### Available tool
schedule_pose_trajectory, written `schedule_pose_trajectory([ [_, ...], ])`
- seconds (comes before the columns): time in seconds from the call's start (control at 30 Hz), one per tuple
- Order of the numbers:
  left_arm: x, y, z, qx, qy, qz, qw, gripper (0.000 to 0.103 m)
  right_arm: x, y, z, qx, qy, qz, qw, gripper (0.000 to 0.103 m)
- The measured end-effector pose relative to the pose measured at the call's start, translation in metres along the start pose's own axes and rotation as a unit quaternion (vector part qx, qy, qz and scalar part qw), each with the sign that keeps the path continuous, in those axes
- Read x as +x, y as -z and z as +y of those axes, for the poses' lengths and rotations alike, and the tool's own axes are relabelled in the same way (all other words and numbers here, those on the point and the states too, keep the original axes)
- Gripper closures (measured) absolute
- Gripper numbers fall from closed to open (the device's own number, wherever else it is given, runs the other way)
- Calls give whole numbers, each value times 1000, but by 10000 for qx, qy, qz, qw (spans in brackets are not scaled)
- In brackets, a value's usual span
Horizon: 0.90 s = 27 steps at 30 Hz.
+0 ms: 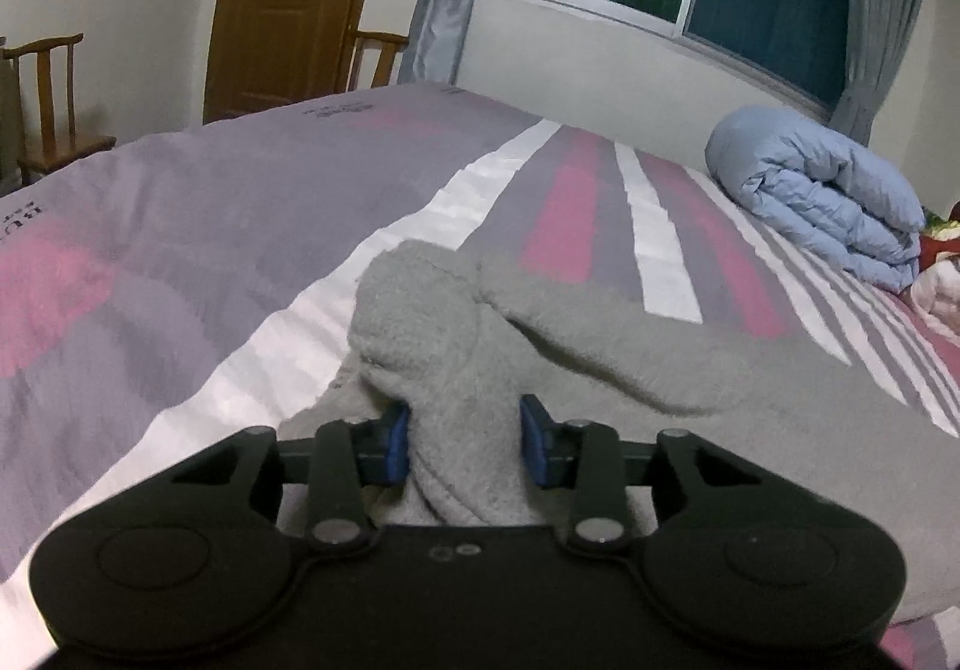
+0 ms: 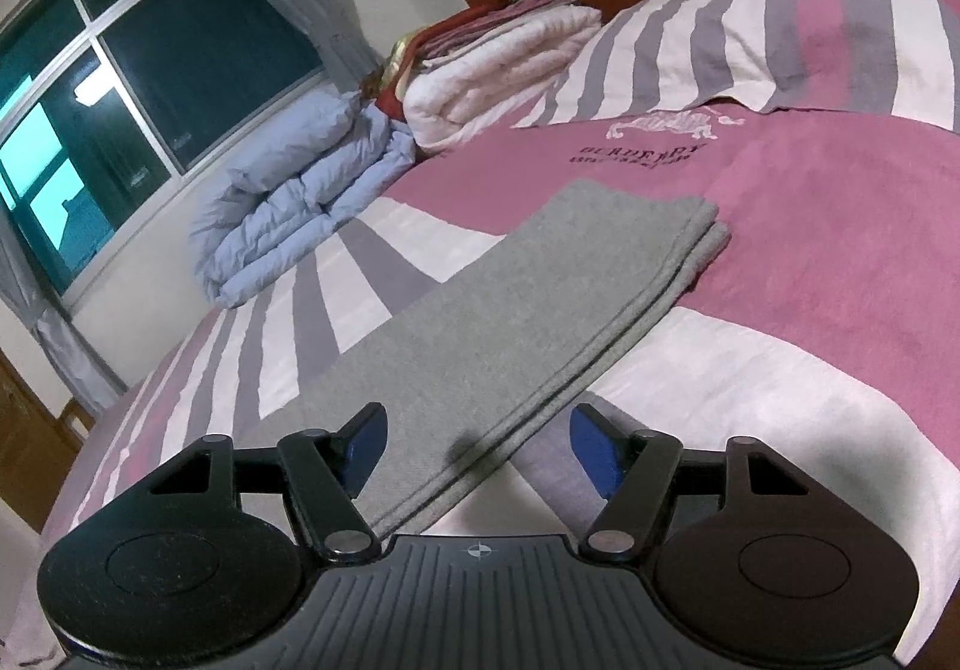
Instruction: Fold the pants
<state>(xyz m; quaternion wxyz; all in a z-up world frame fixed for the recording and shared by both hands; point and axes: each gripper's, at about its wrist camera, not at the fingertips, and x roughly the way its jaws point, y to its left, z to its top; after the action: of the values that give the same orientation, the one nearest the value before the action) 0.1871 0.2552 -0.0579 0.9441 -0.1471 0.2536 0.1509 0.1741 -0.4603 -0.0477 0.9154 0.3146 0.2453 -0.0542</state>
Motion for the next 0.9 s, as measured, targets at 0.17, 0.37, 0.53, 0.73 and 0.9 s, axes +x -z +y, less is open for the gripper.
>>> schedule_pose_trajectory([
  [0.17,-8,-12,-2,95,66,-177,9998,79,1,0,0,-11,-1,9,10000,36],
  [0.37,-11,-9,-4,217,-28,-238,9995,80,2,1,-2,60,0,22,10000,36],
  [0.53,4,12,5,160,-165,54,9997,79,3,0,-6,149,0,62,9999,36],
  [0.73,-1,5,-5,365,-406,50,9985,65,0,-1,-11,235,-46,26,9997,36],
  [0.9,-10,5,-9,625,-647,19,9959,57,-3,-3,-22,417,-59,8,9991,36],
])
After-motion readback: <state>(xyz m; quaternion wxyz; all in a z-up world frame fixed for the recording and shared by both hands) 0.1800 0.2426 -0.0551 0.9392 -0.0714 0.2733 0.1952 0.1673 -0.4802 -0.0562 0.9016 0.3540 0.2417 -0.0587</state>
